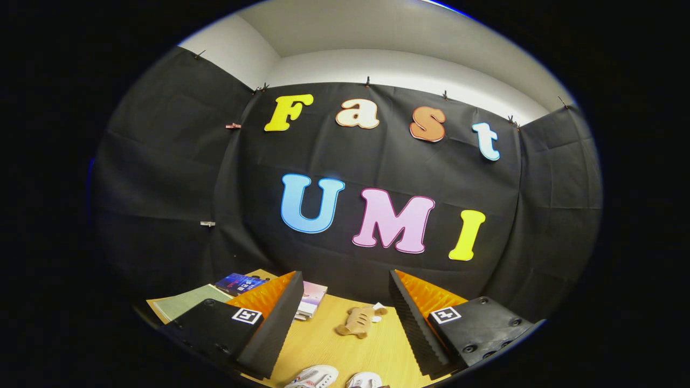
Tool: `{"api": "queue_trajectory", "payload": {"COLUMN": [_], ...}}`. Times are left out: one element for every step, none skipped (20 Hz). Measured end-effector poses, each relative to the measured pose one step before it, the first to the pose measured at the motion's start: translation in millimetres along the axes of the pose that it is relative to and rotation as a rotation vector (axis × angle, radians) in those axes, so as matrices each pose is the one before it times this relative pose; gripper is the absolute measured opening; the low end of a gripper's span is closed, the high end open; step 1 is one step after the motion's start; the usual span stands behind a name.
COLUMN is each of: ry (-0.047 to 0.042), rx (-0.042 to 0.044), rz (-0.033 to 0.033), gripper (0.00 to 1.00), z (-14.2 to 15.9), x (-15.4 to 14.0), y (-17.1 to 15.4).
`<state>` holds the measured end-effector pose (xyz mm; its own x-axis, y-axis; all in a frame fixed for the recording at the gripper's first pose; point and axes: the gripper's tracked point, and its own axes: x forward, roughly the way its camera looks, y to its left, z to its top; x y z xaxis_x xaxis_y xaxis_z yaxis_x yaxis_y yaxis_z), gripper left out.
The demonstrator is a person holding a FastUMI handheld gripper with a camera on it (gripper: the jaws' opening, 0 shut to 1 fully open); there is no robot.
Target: Open the storage box then place both shoes into the box .Put the left shoe in first, then the right shoe, with the right side of both shoes facing outward in a uniform manner.
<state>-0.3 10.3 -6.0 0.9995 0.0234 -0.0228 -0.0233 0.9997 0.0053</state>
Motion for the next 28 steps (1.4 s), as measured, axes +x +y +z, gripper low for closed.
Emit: {"api": "queue_trajectory", "payload": {"ry": [0.00193,0.00011,-0.00014,-0.00085,0.01576,0.02389,0.03176,0.02839,0.01992,0.02142,0.03196,0.04636,0.04007,0.04626,0.05005,0.04855,0.04169,0.02355,0.0239,0.03136,0.02957,0.03301,0.02175,0.00849,-0.00003,0.01122,0.02062,0.02495], "rx": [0.00177,0.00245,0.00689,0.01548,0.02711,0.03562,0.04796,0.05879,0.06476,0.07392,0.06264,0.0662,0.05988,0.05704,0.06067,0.06073,0.05775,0.0503,0.05895,0.0617,0.05788,0.05314,0.051,0.05378,0.0606,0.05465,0.04267,0.0334], "rz": [0.00111,0.00497,0.0198,0.04616,0.06782,0.06722,0.07056,0.07051,0.05759,0.06419,0.05643,0.05748,0.04507,0.04058,0.04583,0.03916,0.02312,0.02102,0.0182,0.02391,0.01512,0.00526,0.00438,0.0085,0.02141,0.0211,0.00736,0.00552], "gripper": [0.97,0.97,0.97,0.97,0.97,0.97,0.97,0.97,0.97,0.97,0.98,0.99,0.98,0.97,0.97,0.97,0.97,0.97,0.97,0.97,0.97,0.97,0.97,0.97,0.97,0.97,0.97,0.96], "z": [-0.79,-0.34,0.15,-0.62,-2.8,-7.0,-8.05,-6.23,-6.13,-6.21,-9.19,-14.93,-13.31,-11.65,-15.08,-16.22,-13.81,-10.28,-9.63,-12.01,-9.8,-8.83,-6.48,-4.88,-2.61,-3.17,-3.73,-6.16], "x": [-0.1,0.1,-0.23,1.69,1.16,1.03,2.53,2.46,4.8,6.36,7.33,6.16,7.61,8.15,9.8,9.41,9.68,12.02,12.65,13.31,12.15,9.68,10.29,7.83,9.87,8.96,8.49,7.28], "y": [0.42,1.08,4.6,11.03,14.21,11.11,12.01,9.97,7.8,5.97,5.57,4.12,0.21,-1.65,-3.15,-3.14,-8.41,-12.01,-11.47,-11.84,-10.71,-11.94,-14.2,-12.54,-8.72,-7.02,-9.93,-7.48]}}
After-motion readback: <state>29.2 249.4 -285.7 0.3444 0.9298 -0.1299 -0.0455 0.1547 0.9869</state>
